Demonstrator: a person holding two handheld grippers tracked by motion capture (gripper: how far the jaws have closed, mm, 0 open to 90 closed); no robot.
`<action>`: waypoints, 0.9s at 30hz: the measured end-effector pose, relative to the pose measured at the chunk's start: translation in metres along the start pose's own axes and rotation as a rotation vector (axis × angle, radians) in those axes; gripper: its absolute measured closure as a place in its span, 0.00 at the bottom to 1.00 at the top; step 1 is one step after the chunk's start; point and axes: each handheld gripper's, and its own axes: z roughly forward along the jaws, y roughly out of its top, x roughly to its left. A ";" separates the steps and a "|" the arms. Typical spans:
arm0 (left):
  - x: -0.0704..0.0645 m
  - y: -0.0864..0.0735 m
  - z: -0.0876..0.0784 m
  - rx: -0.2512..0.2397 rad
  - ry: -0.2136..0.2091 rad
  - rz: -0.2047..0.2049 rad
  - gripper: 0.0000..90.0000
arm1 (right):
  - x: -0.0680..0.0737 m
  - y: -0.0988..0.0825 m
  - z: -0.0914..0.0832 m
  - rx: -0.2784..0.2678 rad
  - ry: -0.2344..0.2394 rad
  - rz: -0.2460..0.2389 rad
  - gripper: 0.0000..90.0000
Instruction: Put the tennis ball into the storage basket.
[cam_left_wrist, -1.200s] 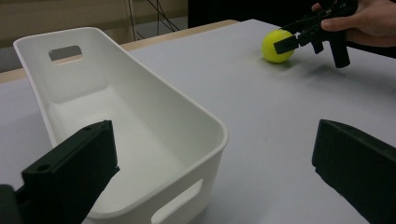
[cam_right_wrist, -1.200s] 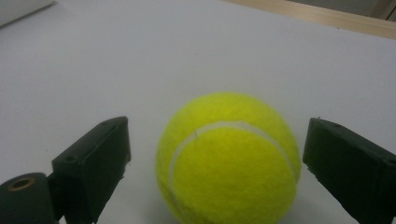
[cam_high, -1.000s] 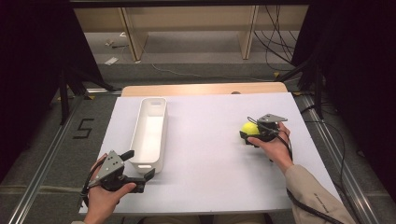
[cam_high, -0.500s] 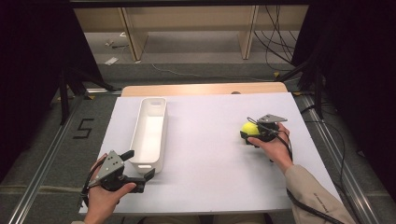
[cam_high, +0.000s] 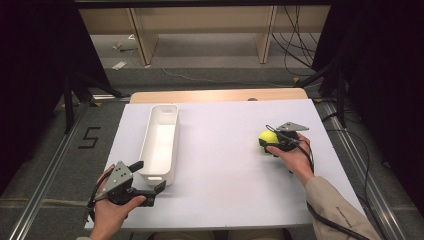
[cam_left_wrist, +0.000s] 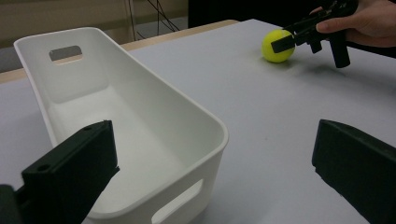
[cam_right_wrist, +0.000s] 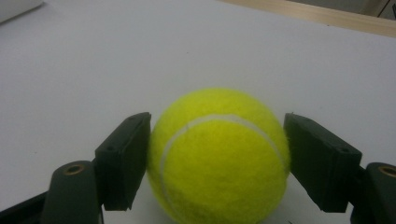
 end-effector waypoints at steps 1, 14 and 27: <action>0.000 0.000 0.000 0.000 0.000 0.001 0.00 | 0.000 0.000 0.000 0.001 0.000 -0.001 0.30; 0.000 0.000 0.000 -0.001 0.000 0.001 0.00 | 0.000 0.001 -0.001 0.001 -0.004 -0.012 0.31; 0.000 0.000 0.000 -0.001 0.001 -0.001 0.00 | 0.000 0.008 -0.007 -0.039 -0.007 -0.007 0.31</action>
